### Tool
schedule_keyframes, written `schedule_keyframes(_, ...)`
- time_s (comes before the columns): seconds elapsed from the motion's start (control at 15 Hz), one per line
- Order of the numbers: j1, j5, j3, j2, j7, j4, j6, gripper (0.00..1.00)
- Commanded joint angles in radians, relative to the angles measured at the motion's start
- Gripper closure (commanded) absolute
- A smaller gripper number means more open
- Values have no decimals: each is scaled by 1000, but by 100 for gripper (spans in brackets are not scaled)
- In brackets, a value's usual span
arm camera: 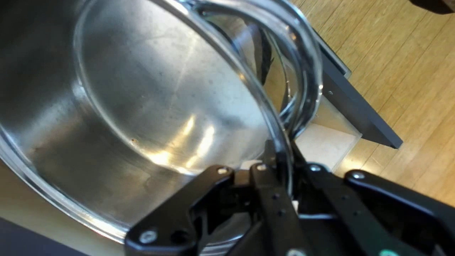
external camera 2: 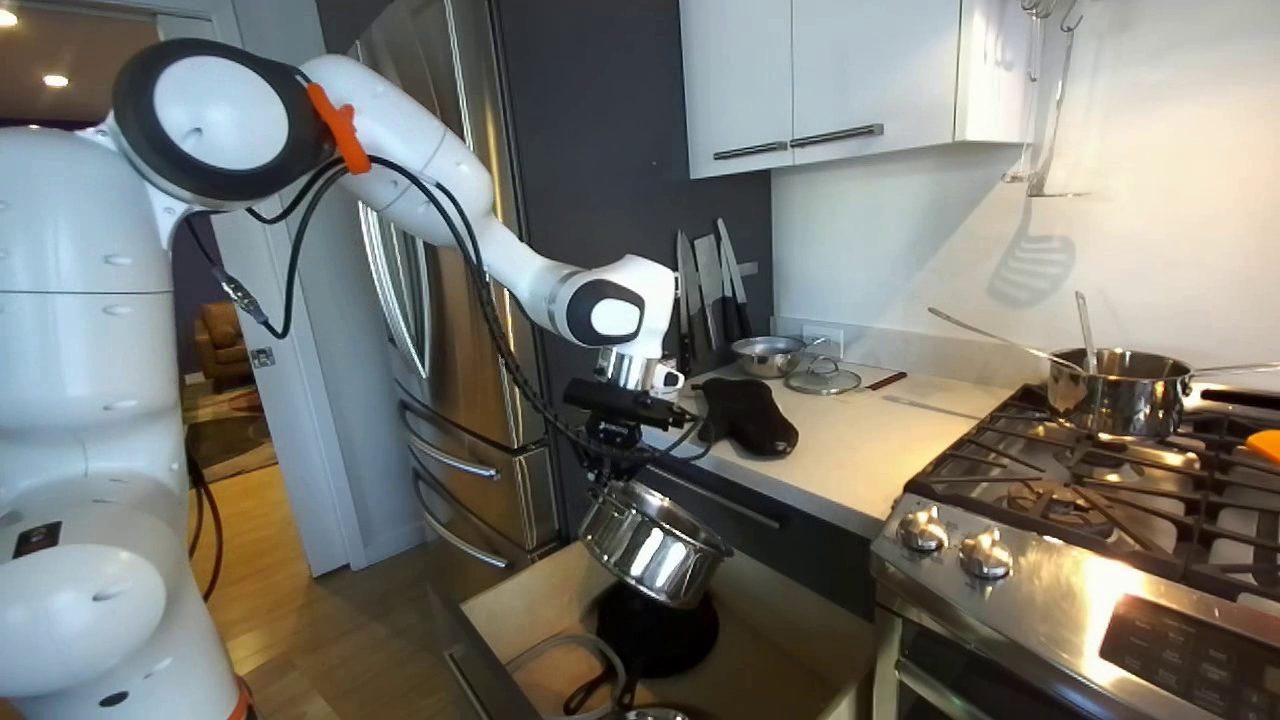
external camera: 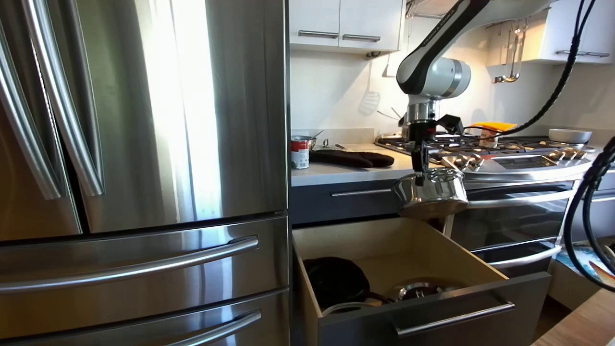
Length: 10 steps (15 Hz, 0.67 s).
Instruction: Pick up the silver pot from the open drawer and place it on the bottom left cooker on the hob of the stove
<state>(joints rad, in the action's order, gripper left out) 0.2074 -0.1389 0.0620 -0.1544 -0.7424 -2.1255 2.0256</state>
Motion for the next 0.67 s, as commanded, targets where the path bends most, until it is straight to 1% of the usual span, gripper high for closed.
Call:
schedule_keyframes(0.0,-37,-3,-48,146,2,-40,-35,98)
schedule_keyframes(0.33,-66,5,-86,232,24,-41,-57,98)
schedule_keyframes(0.6,-82,1,-112,296,52,-83,45,98)
